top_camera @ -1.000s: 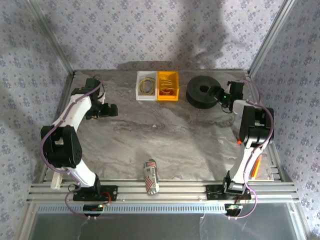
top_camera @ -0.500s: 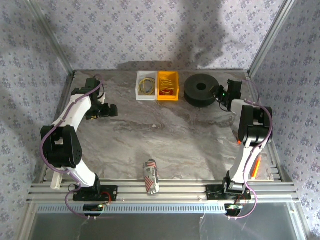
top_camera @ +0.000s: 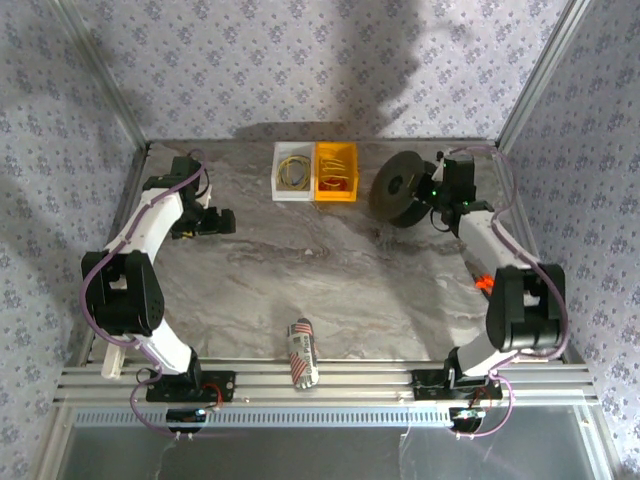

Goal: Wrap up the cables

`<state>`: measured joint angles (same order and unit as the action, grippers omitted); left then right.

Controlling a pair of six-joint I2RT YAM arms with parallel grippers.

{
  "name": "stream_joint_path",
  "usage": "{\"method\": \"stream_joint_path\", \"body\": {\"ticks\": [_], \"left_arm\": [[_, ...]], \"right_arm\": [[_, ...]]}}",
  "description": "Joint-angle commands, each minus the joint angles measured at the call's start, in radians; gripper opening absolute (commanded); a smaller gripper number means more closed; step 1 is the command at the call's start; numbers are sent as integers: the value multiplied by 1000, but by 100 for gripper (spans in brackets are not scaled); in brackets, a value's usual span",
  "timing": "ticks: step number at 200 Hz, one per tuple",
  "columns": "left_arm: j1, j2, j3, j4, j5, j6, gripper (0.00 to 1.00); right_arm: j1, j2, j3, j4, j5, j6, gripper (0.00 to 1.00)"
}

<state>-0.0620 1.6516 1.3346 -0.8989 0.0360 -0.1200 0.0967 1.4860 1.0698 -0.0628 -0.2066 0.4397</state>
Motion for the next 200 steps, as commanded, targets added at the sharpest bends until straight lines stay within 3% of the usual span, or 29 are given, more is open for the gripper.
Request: {"method": "stream_joint_path", "body": {"ticks": [1,36,59,94,148,200], "left_arm": [[-7,-7,26,-29,-7,12,100],[-8,0,32,-29,-2,14,100],[-9,2,38,-32,-2,18,100],[-19,5,46,-37,-2,19,100],[-28,-6,43,-49,-5,22,100],[-29,0,56,-69,-4,25,100]], "right_arm": [[35,-144,-6,-204,5,-104,0],[105,-296,-65,-275,-131,2,0],[205,-328,-124,-195,-184,120,0],[329,-265,-214,69,-219,331,0],[383,-116,-361,433,-200,567,0],[385,-20,-425,358,-140,518,0]]}}
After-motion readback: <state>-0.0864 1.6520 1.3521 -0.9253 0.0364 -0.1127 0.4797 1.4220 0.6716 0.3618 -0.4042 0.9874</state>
